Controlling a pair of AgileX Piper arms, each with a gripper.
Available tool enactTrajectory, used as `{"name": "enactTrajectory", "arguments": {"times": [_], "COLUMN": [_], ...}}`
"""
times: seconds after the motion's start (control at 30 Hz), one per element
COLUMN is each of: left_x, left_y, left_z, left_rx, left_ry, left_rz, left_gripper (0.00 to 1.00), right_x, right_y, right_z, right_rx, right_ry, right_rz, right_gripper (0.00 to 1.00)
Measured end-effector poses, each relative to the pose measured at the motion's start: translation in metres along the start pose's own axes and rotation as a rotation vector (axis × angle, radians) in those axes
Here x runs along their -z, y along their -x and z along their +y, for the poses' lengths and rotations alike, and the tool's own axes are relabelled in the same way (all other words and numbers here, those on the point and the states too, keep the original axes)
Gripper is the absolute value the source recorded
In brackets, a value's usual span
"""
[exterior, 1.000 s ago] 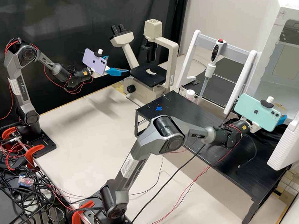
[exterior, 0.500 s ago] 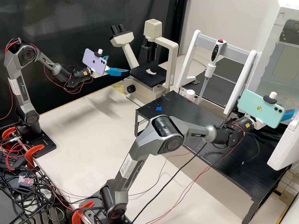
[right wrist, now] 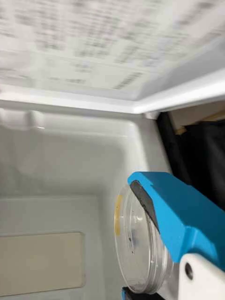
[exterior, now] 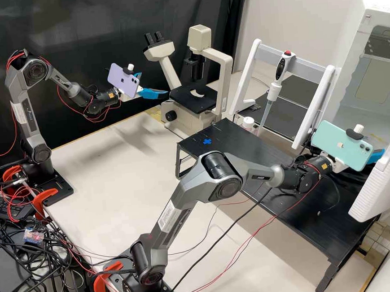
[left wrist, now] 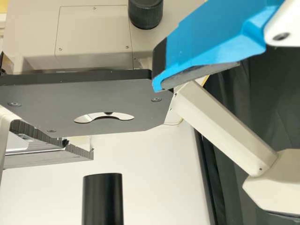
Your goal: Move the petri dish to the microscope
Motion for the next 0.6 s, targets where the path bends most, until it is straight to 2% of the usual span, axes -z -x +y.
{"name": "enactTrajectory", "arguments": {"times": [0.2, 0.5, 0.6], "left_x": [0.000, 0.000, 0.000], "left_y": [0.000, 0.000, 0.000], "left_z": [0.000, 0.000, 0.000], "left_rx": [0.000, 0.000, 0.000], "left_ry": [0.000, 0.000, 0.000], "left_rz": [0.000, 0.000, 0.000], "left_gripper": [1.00, 1.00, 1.00], "right_x": [0.003, 0.022, 0.027], "right_y": [0.036, 0.108, 0.129], "right_z": [-0.002, 0.012, 0.014], "right_rx": [-0.008, -0.094, -0.116], "right_ry": [-0.022, -0.030, -0.053], "right_rz": [0.021, 0.130, 0.165], "right_gripper": [0.00, 0.00, 0.00]}}
